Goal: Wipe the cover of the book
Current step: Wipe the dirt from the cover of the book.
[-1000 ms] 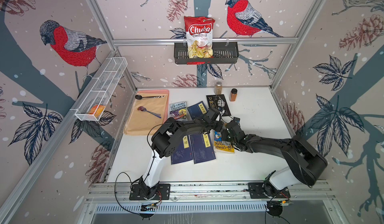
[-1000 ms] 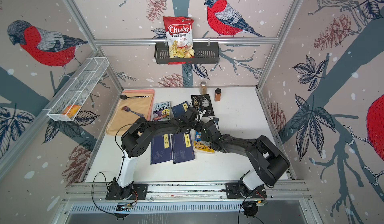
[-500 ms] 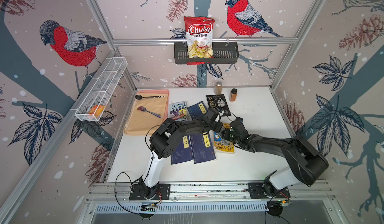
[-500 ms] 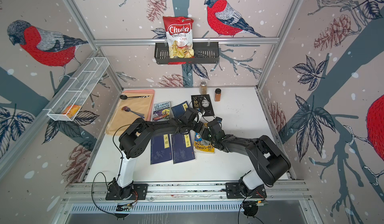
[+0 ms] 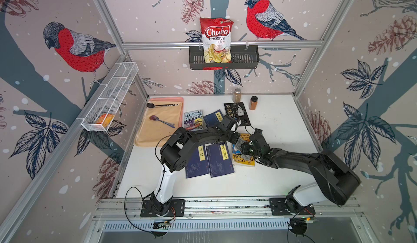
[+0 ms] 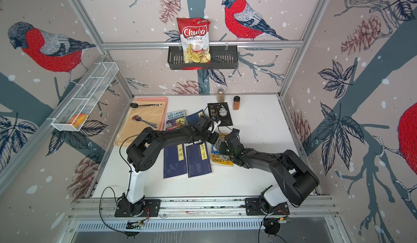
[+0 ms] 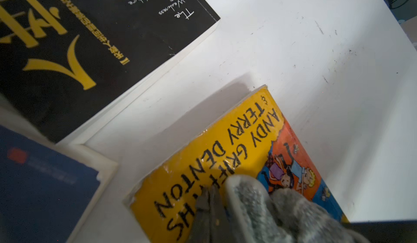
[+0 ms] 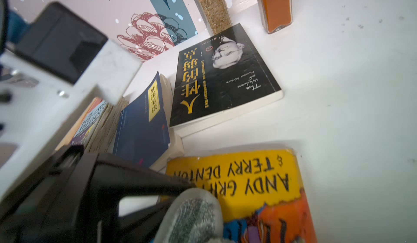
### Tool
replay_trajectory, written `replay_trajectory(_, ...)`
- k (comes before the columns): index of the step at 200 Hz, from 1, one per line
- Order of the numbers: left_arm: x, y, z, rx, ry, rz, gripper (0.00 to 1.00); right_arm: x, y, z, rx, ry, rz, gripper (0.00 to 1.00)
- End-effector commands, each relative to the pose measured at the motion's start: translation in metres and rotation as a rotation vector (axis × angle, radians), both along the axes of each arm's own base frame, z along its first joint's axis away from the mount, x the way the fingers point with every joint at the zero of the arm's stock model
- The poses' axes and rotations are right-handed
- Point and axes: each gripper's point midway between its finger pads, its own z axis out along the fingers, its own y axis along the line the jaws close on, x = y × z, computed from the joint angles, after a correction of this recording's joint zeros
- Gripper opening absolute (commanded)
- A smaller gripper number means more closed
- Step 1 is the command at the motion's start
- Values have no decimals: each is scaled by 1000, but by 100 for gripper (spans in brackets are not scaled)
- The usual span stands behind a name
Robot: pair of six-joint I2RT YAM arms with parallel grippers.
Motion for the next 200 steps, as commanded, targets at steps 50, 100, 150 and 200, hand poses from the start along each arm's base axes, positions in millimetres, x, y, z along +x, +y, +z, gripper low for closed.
replay_trajectory(50, -24, 56, -57, 200, 158, 56, 0, -70, -20, -23, -139, 214, 111, 6)
replay_trajectory(100, -28, 50, -55, 166, 175, 35, 0, -52, -4, -42, -66, 247, 121, 5)
replay_trajectory(150, -30, 47, -57, 148, 189, 31, 0, -11, -5, -53, -77, 232, 78, 4)
replay_trajectory(200, -30, 48, -59, 150, 188, 33, 0, -35, 16, -50, -77, 246, 194, 3)
